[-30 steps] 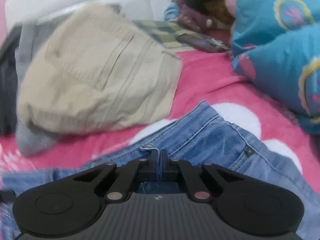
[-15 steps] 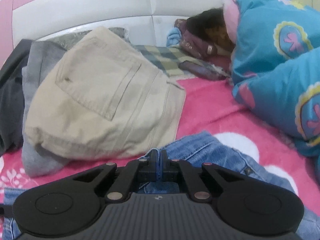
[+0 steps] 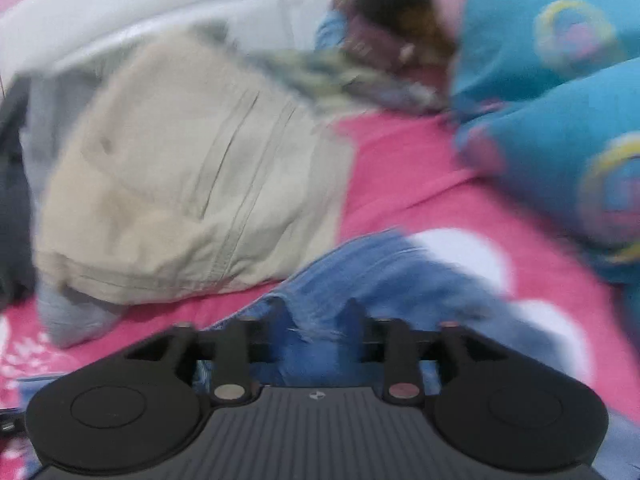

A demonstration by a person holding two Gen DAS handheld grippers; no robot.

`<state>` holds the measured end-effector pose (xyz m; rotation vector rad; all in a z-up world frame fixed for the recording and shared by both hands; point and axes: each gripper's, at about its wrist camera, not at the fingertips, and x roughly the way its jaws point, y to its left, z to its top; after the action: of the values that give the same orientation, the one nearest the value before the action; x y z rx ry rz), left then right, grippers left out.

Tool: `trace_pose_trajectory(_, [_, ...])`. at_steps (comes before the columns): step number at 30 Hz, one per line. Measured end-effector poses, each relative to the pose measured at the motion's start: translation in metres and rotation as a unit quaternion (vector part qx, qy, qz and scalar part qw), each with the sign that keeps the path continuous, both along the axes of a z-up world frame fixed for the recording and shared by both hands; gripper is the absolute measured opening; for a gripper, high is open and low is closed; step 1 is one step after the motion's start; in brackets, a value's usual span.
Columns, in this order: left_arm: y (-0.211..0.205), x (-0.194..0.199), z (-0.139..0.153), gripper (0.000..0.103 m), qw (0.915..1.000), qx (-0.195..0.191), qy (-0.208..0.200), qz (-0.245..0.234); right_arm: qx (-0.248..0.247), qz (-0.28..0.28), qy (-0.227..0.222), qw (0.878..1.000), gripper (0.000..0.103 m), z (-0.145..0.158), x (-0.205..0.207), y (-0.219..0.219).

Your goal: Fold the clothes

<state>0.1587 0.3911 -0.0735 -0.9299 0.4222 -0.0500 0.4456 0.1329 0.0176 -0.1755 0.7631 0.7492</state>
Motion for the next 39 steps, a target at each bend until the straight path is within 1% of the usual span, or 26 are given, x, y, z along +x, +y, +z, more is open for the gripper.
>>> trace_pose_trajectory(4, [0.004,-0.002,-0.002,0.014,0.9996,-0.021,-0.013,-0.009,0.039,-0.028,-0.01,0.999,0.044,0.066,-0.052,-0.103])
trace_pose_trajectory(6, [0.005,-0.002,-0.002,0.017,0.9993,-0.031,-0.017,-0.012,0.036,-0.04,-0.025,0.998,0.045,0.093,-0.088,-0.149])
trace_pose_trajectory(8, [0.006,-0.003,-0.002,0.019,0.9989,-0.041,-0.02,-0.014,0.022,-0.048,-0.047,0.997,0.046,0.115,-0.135,-0.193])
trace_pose_trajectory(12, [0.004,-0.004,-0.001,0.021,0.9987,-0.044,-0.021,-0.013,-0.014,-0.035,-0.07,0.997,0.05,0.129,-0.231,-0.246])
trace_pose_trajectory(13, [0.004,-0.004,-0.001,0.021,0.9988,-0.044,-0.02,-0.013,-0.027,-0.03,-0.074,0.996,0.05,0.126,-0.251,-0.25])
trace_pose_trajectory(15, [0.002,-0.004,0.0,0.021,0.9989,-0.041,-0.02,-0.01,-0.067,-0.014,-0.089,0.994,0.05,0.106,-0.284,-0.242])
trace_pose_trajectory(16, [0.001,-0.004,0.0,0.021,0.999,-0.04,-0.019,-0.008,-0.091,-0.003,-0.106,0.99,0.05,0.091,-0.299,-0.234])
trace_pose_trajectory(18, [-0.001,-0.005,0.001,0.02,0.9993,-0.033,-0.018,-0.003,-0.135,0.027,-0.149,0.979,0.048,0.059,-0.326,-0.212])
trace_pose_trajectory(19, [-0.002,-0.005,0.001,0.019,0.9995,-0.028,-0.017,0.0,-0.152,0.046,-0.17,0.972,0.047,0.045,-0.337,-0.2])
trace_pose_trajectory(20, [-0.003,-0.004,0.002,0.019,0.9996,-0.023,-0.015,0.001,-0.169,0.064,-0.192,0.965,0.043,0.031,-0.348,-0.187])
trace_pose_trajectory(22, [-0.004,-0.003,0.002,0.017,0.9998,-0.017,-0.012,0.005,-0.2,0.102,-0.243,0.944,0.042,0.007,-0.363,-0.16])
trace_pose_trajectory(23, [-0.004,-0.003,0.002,0.015,0.9998,-0.014,-0.011,0.007,-0.211,0.121,-0.265,0.933,0.041,-0.004,-0.368,-0.146])
trace_pose_trajectory(25, [-0.004,-0.003,0.002,0.012,0.9998,-0.012,-0.006,0.012,-0.229,0.154,-0.302,0.912,0.04,-0.023,-0.372,-0.121])
trace_pose_trajectory(27, [-0.005,-0.003,0.002,0.01,0.9998,-0.007,-0.004,0.016,-0.245,0.178,-0.324,0.896,0.037,-0.039,-0.368,-0.102])
trace_pose_trajectory(28, [-0.005,-0.003,0.002,0.01,0.9998,-0.004,-0.003,0.017,-0.25,0.189,-0.331,0.89,0.036,-0.046,-0.364,-0.094])
trace_pose_trajectory(29, [-0.005,-0.003,0.002,0.009,0.9998,-0.004,-0.003,0.018,-0.253,0.195,-0.329,0.888,0.032,-0.053,-0.36,-0.088])
trace_pose_trajectory(30, [-0.005,-0.003,0.002,0.009,0.9998,-0.004,-0.003,0.018,-0.256,0.197,-0.324,0.889,0.024,-0.058,-0.354,-0.082])
trace_pose_trajectory(32, [-0.004,-0.004,0.002,0.009,0.9998,-0.006,-0.004,0.018,-0.261,0.193,-0.314,0.892,0.014,-0.067,-0.34,-0.074])
trace_pose_trajectory(34, [-0.004,-0.005,0.002,0.008,0.9997,-0.01,-0.005,0.021,-0.262,0.18,-0.31,0.896,0.01,-0.071,-0.331,-0.072])
trace_pose_trajectory(35, [-0.004,-0.006,0.002,0.008,0.9996,-0.013,-0.004,0.025,-0.255,0.171,-0.304,0.902,0.007,-0.067,-0.329,-0.071])
trace_pose_trajectory(36, [-0.004,-0.006,0.003,0.008,0.9994,-0.017,-0.004,0.03,-0.242,0.162,-0.294,0.91,0.006,-0.06,-0.329,-0.071])
trace_pose_trajectory(37, [-0.004,-0.007,0.004,0.008,0.9992,-0.021,-0.004,0.035,-0.22,0.155,-0.276,0.923,0.006,-0.049,-0.33,-0.073])
trace_pose_trajectory(39, [-0.003,-0.009,0.006,0.007,0.9984,-0.033,-0.007,0.045,-0.173,0.152,-0.23,0.946,0.002,-0.024,-0.332,-0.077])
